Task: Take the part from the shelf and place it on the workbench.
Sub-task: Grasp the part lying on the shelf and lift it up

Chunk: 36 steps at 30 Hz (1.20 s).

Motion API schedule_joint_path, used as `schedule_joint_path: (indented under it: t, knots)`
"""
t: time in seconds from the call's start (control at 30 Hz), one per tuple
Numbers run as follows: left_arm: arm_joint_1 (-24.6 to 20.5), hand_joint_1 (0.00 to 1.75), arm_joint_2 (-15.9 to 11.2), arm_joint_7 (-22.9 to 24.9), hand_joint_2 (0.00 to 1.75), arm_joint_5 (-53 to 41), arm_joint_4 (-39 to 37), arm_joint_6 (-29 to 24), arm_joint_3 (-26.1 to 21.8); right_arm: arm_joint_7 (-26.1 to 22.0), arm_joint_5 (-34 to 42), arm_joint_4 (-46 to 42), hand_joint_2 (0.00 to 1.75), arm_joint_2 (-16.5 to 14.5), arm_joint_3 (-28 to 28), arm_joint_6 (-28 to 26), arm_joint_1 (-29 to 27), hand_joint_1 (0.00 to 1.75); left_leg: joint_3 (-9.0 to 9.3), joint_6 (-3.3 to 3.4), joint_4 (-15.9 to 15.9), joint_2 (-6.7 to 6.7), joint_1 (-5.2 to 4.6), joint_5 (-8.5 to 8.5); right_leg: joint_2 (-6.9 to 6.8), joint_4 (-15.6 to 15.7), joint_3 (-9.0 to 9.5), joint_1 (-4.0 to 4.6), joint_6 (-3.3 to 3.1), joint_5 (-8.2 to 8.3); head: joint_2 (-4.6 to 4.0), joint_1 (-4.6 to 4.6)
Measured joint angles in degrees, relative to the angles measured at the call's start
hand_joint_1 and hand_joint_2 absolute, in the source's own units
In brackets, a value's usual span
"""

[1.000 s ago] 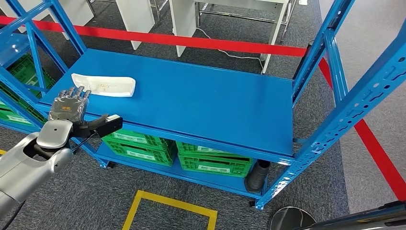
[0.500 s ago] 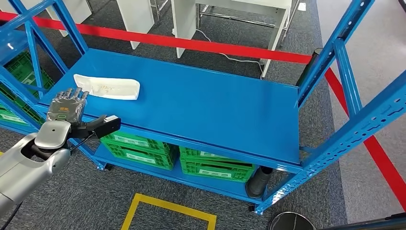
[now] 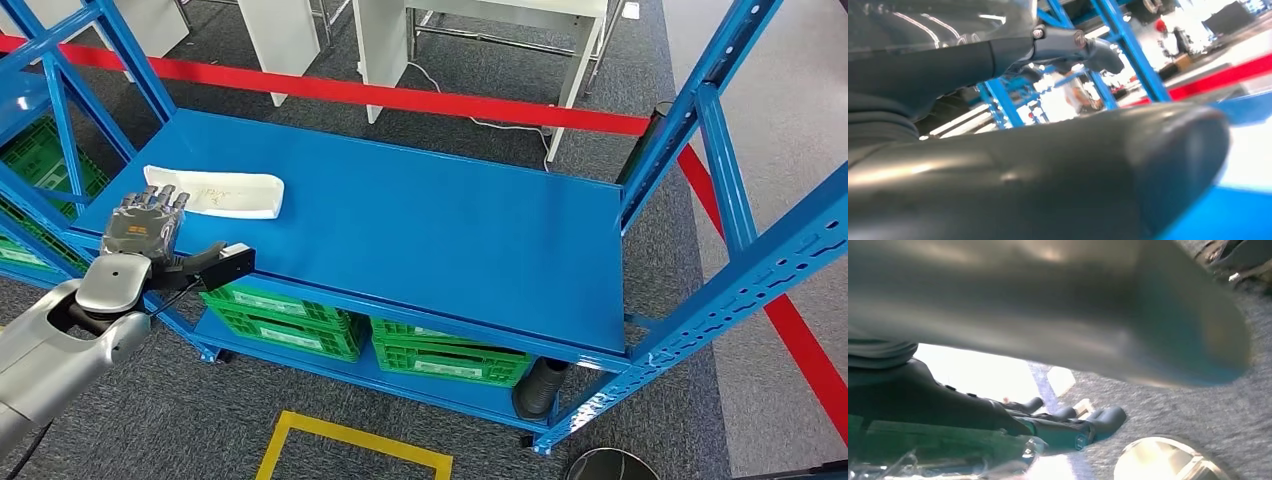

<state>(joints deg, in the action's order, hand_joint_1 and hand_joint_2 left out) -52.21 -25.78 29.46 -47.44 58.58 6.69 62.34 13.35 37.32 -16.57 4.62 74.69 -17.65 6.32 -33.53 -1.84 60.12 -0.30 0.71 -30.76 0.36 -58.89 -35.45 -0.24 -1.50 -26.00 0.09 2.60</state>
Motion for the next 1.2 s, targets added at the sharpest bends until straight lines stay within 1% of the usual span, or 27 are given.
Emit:
schedule_joint_path:
  t: [0.03,0.1,0.13,0.17,0.2,0.23,0.27,0.3,0.33,0.37,0.43,0.47,0.5,0.53,0.57,0.6,0.63,0.67,0.7,0.73,0.77,0.8,0.83,0.87,0.93,1.0,1.2]
  knots:
    - [0.0,0.0,-0.1,0.0,0.0,0.0,0.0,0.0,0.0,0.0,0.0,0.0,0.0,0.0,0.0,0.0,0.0,0.0,-1.17,-0.28,2.6,0.01,0.05,-1.35,-0.03,0.3,0.32,-0.18,-0.23,0.0,0.0,-0.08]
    - [0.3,0.0,-0.2,0.0,0.0,0.0,0.0,0.0,0.0,0.0,-0.1,0.0,0.0,0.0,0.0,0.0,0.1,0.0,-4.93,-0.85,10.0,0.02,0.2,-4.24,-0.03,0.3,0.75,-0.25,-0.44,-0.25,0.0,-0.17]
    - [0.5,0.0,-0.3,0.0,0.0,0.0,0.0,0.1,0.1,-0.1,-0.2,0.0,0.0,-0.1,0.0,0.1,0.1,0.0,-6.57,-1.07,12.8,0.02,0.31,-4.76,-0.02,0.3,0.94,-0.29,-0.45,-0.41,0.0,-0.19]
    - [0.7,0.0,-0.4,0.0,0.0,0.0,0.0,0.1,0.1,-0.1,-0.2,0.0,0.0,-0.1,0.0,0.1,0.0,0.0,-7.4,-1.24,13.7,0.03,0.43,-4.2,0.0,0.3,1.13,-0.35,-0.37,-0.6,0.0,-0.19]
    - [0.8,0.0,-0.4,0.0,0.0,0.0,0.0,0.1,0.1,-0.1,-0.2,0.0,0.0,-0.1,0.0,0.1,0.0,0.0,-7.14,-1.36,12.3,0.04,0.56,-2.51,0.02,0.2,1.38,-0.44,-0.22,-0.82,0.0,-0.19]
    - [0.8,0.0,-0.4,0.0,0.0,0.0,0.0,0.1,0.1,-0.1,-0.2,0.0,0.0,-0.1,0.0,0.1,0.0,0.0,-5.89,-1.46,9.0,0.06,0.71,-0.06,0.04,0.1,1.68,-0.53,0.0,-1.11,0.0,-0.19]
    - [0.8,0.0,-0.4,0.0,0.0,0.0,0.0,0.1,0.1,-0.1,-0.2,0.0,0.0,-0.1,0.0,0.1,0.0,0.0,-4.28,-1.53,5.4,0.06,0.79,1.87,0.07,0.0,1.96,-0.59,0.3,-1.43,0.0,-0.2]
    - [0.7,0.0,-0.4,0.0,0.0,0.0,0.0,0.1,0.1,-0.1,-0.2,0.0,0.0,-0.1,0.0,0.1,0.0,0.0,-2.77,-1.41,2.0,0.06,0.77,3.14,0.11,-0.2,2.1,-0.54,0.64,-1.73,0.0,-0.29]
    - [0.7,0.0,-0.4,0.0,0.0,0.0,0.0,0.2,0.1,-0.1,-0.2,0.0,0.0,-0.1,0.0,0.1,0.1,0.0,-1.8,-1.09,-0.1,0.06,0.7,3.6,0.12,-0.4,2.11,-0.47,1.0,-1.92,0.0,-0.32]
    - [0.7,0.0,-0.4,0.1,0.0,0.0,0.0,0.2,0.1,-0.1,-0.2,0.0,0.0,-0.1,0.0,0.1,0.1,0.0,-1.47,-0.67,-0.8,0.05,0.56,3.28,0.12,-0.4,2.03,-0.38,1.34,-2.01,0.0,-0.29]
    - [0.8,0.0,-0.5,0.2,0.0,0.0,0.0,0.2,0.1,-0.1,-0.2,0.0,0.0,-0.1,0.0,0.1,0.0,0.0,-1.5,0.36,-1.1,0.03,0.49,3.14,0.03,-0.3,1.96,-0.36,2.03,-2.08,0.0,-0.16]
    - [0.8,0.0,-0.5,0.2,0.0,0.0,0.0,0.2,0.1,-0.1,-0.2,0.0,0.0,-0.1,0.0,0.1,0.0,0.0,-1.49,0.72,-1.2,0.03,0.56,3.15,-0.02,-0.5,1.9,-0.39,2.34,-2.41,0.0,-0.09]
    - [0.7,0.0,-0.5,0.2,0.0,0.0,0.0,0.2,0.0,-0.1,-0.2,0.0,0.0,-0.1,0.0,0.1,0.1,0.0,-1.43,1.09,-1.3,0.03,0.65,3.17,-0.05,-1.6,1.43,-0.41,2.6,-3.21,0.0,-0.01]
    - [0.7,0.0,-0.5,0.2,0.0,0.0,0.1,0.1,0.0,-0.1,-0.2,0.0,0.0,-0.1,0.0,0.1,0.1,0.0,-1.35,1.38,-1.4,0.05,0.72,3.17,-0.06,-3.9,0.38,-0.43,2.77,-4.52,0.0,0.11]
    - [0.7,0.0,-0.5,0.3,0.0,0.0,0.1,0.1,0.0,-0.1,-0.2,0.0,0.0,-0.1,0.0,0.1,0.1,0.0,-1.33,1.59,-1.4,0.07,0.67,3.09,-0.07,-7.3,-1.25,-0.43,2.84,-6.1,0.0,0.21]
    - [0.8,0.0,-0.5,0.3,0.0,0.0,0.1,0.1,0.1,-0.1,-0.2,0.0,0.0,-0.1,0.0,0.1,0.1,0.0,-1.31,1.77,-1.3,0.08,0.57,3.01,-0.07,-11.3,-3.28,-0.42,2.84,-7.67,0.0,0.31]
    - [0.9,0.0,-0.5,0.3,0.0,0.0,0.1,0.1,0.1,-0.1,-0.2,0.0,0.0,-0.1,0.0,0.1,0.0,0.0,-1.27,1.89,-1.3,0.07,0.45,2.93,-0.07,-14.6,-5.11,-0.41,2.79,-8.56,0.0,0.35]
    - [1.0,0.0,-0.5,0.3,0.0,0.0,0.1,0.1,0.1,-0.1,-0.2,0.0,0.0,-0.1,0.0,0.1,0.0,0.0,-1.17,2.0,-1.3,0.05,0.31,2.82,-0.06,-16.2,-6.21,-0.38,2.67,-8.41,0.0,0.37]
    - [1.1,0.0,-0.4,0.3,0.0,0.0,0.1,0.1,0.1,-0.1,-0.2,0.0,0.0,-0.1,0.0,0.1,0.0,0.0,-0.99,2.06,-1.3,0.02,0.18,2.69,-0.06,-15.6,-6.3,-0.33,2.46,-7.17,0.0,0.39]
    - [1.2,0.0,-0.4,0.3,0.0,0.0,0.1,0.1,0.1,-0.1,-0.2,0.0,0.0,-0.1,0.0,0.1,0.0,0.0,-0.72,2.06,-1.3,0.0,0.06,2.53,-0.06,-12.9,-5.34,-0.25,2.15,-5.0,0.0,0.39]
    - [1.2,0.0,-0.4,0.3,0.0,0.0,0.1,0.1,0.1,-0.1,-0.2,0.1,0.0,-0.1,0.0,0.1,0.0,0.0,-0.44,1.99,-1.2,-0.02,-0.01,2.33,-0.06,-9.0,-3.8,-0.11,1.75,-2.67,0.0,0.39]
    - [1.2,0.0,-0.4,0.3,0.0,0.0,0.1,0.1,0.1,-0.1,-0.2,0.1,0.0,-0.1,0.0,0.1,0.0,0.0,-0.24,1.84,-1.2,-0.04,-0.16,2.14,-0.06,-5.5,-2.28,0.05,1.38,-1.03,0.0,0.32]
    - [1.1,0.0,-0.5,0.3,0.0,0.0,0.2,0.1,0.1,-0.1,-0.3,0.1,0.0,-0.1,0.0,0.1,0.0,0.0,-0.17,1.6,-1.2,-0.06,-0.22,2.03,-0.06,-2.8,-1.09,0.21,1.12,-0.2,0.0,0.28]
    - [1.2,0.0,-0.5,0.3,0.0,0.0,0.2,0.1,0.1,-0.1,-0.3,0.1,0.0,-0.1,0.0,0.1,0.0,0.0,-0.19,1.43,-1.1,-0.07,-0.28,1.88,-0.02,-1.3,-0.46,0.32,1.02,-0.07,0.0,0.22]
    - [1.3,0.0,-0.6,0.3,0.0,0.0,0.3,0.2,0.1,-0.1,-0.3,0.1,0.0,-0.1,0.0,0.1,0.0,0.0,-0.23,1.31,-1.1,-0.09,-0.25,1.82,0.09,-0.7,-0.16,0.4,1.1,-0.4,0.0,0.16]
    - [1.4,0.0,-0.7,0.3,0.0,0.0,0.3,0.2,0.1,-0.1,-0.3,0.1,0.0,-0.1,0.0,0.2,-0.1,0.0,-0.03,1.35,-1.3,-0.06,-0.21,1.84,0.2,-0.7,-0.15,0.42,1.03,-0.43,0.0,0.13]
    - [1.4,0.0,-0.9,0.3,0.0,0.0,0.3,0.2,0.1,-0.1,-0.3,0.1,0.0,-0.4,0.0,0.3,0.0,0.0,0.28,0.87,-2.0,-0.07,-0.2,2.09,0.16,-0.7,-0.13,0.45,0.59,-0.6,0.0,0.12]
